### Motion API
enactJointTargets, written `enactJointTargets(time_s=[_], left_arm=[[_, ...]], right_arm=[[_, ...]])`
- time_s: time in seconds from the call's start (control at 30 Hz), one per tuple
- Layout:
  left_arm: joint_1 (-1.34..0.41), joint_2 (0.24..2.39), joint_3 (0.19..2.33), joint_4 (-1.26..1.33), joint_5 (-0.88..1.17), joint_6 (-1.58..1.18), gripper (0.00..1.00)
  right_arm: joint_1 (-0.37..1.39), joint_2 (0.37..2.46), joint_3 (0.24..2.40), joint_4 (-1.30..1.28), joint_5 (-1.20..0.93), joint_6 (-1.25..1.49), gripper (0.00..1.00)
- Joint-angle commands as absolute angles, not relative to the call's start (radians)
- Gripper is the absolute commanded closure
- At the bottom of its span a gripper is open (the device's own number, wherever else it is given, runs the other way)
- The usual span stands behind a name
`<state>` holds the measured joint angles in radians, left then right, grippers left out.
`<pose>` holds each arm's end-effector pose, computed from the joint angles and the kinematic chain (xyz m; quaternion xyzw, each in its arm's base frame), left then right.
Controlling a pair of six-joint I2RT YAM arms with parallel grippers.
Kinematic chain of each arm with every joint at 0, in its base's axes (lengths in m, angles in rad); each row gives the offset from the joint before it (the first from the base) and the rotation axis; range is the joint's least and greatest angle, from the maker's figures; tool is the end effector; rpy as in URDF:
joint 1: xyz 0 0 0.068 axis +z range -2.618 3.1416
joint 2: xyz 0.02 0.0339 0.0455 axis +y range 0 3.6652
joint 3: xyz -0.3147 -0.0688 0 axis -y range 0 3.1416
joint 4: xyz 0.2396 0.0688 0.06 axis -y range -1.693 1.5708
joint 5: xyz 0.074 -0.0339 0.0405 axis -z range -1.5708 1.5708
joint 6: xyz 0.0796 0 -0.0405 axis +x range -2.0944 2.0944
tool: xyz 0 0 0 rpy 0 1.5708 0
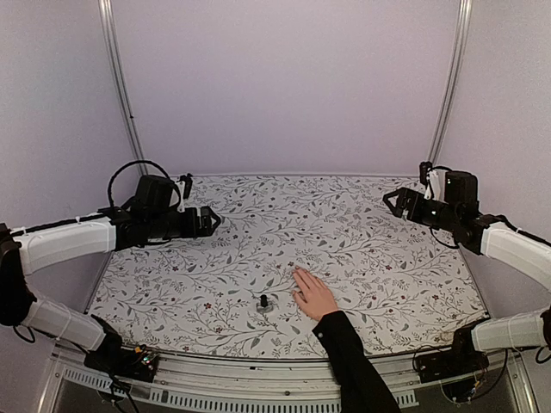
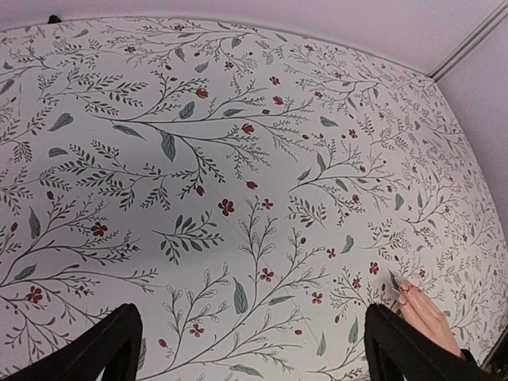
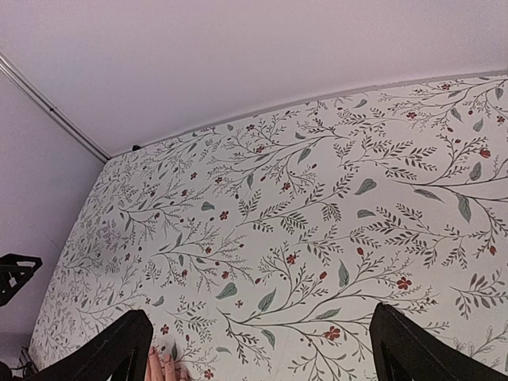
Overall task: Paint the nails
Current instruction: Pick up the nail polish bottle from the center of the board.
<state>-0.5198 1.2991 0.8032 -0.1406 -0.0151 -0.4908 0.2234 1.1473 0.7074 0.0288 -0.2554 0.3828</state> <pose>0.2595 -0.1471 0.2641 0.0095 0.8928 -0.2121 0.3973 0.2602 0.0797 0.2923 -0.0035 0.8327 0.2639 0.4869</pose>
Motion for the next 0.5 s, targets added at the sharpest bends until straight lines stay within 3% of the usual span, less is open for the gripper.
enactJointTargets(time_s=[0.0,0.47], left_arm=[[-0.537,1.308,0.853,-0.174,-0.023,-0.435,0.00],[-0.538,1.261,0.872,-0.226,0.151,-0.296,0.00]], right_arm=[[0.230,1.151,0.698,0.044,-0.254,0.384,0.01],[0.230,1.209,0.752,-0.047,-0.310,0.347,0.01]])
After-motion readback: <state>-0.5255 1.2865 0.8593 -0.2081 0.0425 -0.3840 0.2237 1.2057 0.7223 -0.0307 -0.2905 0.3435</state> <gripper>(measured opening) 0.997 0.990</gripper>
